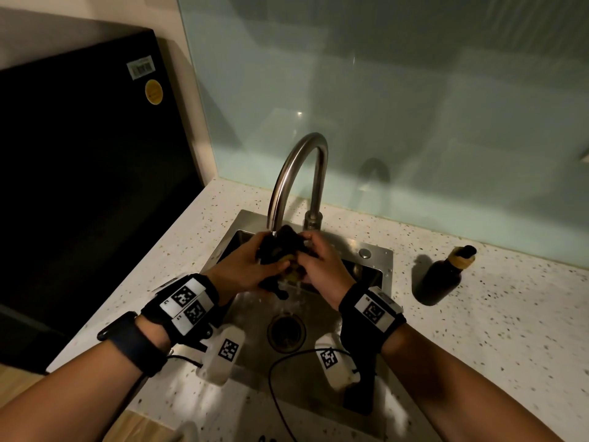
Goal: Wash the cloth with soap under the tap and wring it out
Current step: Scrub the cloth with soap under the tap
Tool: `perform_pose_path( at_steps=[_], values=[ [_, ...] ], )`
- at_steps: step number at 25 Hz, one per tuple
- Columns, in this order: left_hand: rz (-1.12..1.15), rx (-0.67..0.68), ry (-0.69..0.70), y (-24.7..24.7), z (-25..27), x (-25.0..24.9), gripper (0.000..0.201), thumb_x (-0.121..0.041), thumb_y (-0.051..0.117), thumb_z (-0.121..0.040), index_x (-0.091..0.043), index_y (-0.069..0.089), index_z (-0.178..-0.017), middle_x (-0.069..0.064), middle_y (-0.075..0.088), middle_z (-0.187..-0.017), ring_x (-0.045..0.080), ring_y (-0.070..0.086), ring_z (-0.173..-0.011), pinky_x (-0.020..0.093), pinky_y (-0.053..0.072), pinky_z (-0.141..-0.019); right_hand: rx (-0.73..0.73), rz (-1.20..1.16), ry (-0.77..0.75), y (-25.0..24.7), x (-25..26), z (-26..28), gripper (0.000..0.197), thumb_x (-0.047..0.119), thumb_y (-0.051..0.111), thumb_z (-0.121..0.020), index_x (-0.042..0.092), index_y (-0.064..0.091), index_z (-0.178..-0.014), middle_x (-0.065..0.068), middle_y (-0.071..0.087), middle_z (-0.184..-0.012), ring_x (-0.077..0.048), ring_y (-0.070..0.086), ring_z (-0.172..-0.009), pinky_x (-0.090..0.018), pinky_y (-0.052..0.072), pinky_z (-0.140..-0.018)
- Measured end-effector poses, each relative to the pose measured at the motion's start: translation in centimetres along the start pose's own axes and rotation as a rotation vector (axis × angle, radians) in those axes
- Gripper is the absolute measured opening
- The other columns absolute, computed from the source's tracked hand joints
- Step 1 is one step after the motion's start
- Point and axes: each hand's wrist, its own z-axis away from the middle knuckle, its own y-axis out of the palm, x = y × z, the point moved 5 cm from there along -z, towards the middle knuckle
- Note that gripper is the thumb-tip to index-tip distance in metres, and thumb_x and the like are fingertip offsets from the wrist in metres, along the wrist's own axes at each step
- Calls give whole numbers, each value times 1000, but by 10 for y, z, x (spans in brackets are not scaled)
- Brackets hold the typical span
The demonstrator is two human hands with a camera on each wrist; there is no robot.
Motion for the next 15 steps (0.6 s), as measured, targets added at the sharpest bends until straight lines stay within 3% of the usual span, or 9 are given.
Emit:
perform_pose_path(
  at_steps=[2,5,8,9,12,15],
  values=[
    [-94,-47,22,0,-2,0,41,-15,62,-93,-18,44,-129,9,66,-108,15,75,-78,37,63,-65,80,-123,6,4,1,1,41,19,59,-91,42,51,-124,-9,57,-129,-29,61,-115,-52,54,-95],
    [-272,-83,99,5,-4,-6,26,-4,50,-98,-17,38,-117,-3,60,-88,-6,68,-61,10,52,-51,202,-293,41,11,4,1,52,17,64,-91,42,49,-134,-7,54,-135,-29,57,-122,-55,49,-101],
    [-347,-66,128,7,-7,-9,35,2,49,-97,-14,37,-125,-10,55,-91,2,66,-86,2,47,-57,118,-16,-33,10,6,2,45,28,69,-88,34,55,-130,-1,61,-128,-24,59,-120,-49,53,-98],
    [-342,-54,119,6,-8,-7,38,2,49,-96,-14,36,-129,-9,56,-93,3,65,-90,2,47,-58,60,88,-70,7,8,2,39,29,67,-90,32,57,-128,2,63,-124,-20,61,-116,-46,52,-99],
    [-296,-19,107,6,-9,-8,38,2,51,-96,-9,36,-129,-2,61,-98,-8,66,-74,6,52,-60,-46,241,-158,2,12,1,27,25,60,-95,30,60,-121,7,67,-114,-10,63,-107,-40,51,-100],
    [-146,-4,76,2,-7,-10,49,-2,62,-91,-11,38,-133,16,63,-116,13,70,-84,21,60,-64,-90,235,-175,-2,18,3,24,21,59,-96,35,59,-115,9,66,-111,-9,62,-105,-34,53,-96]
  ],
)
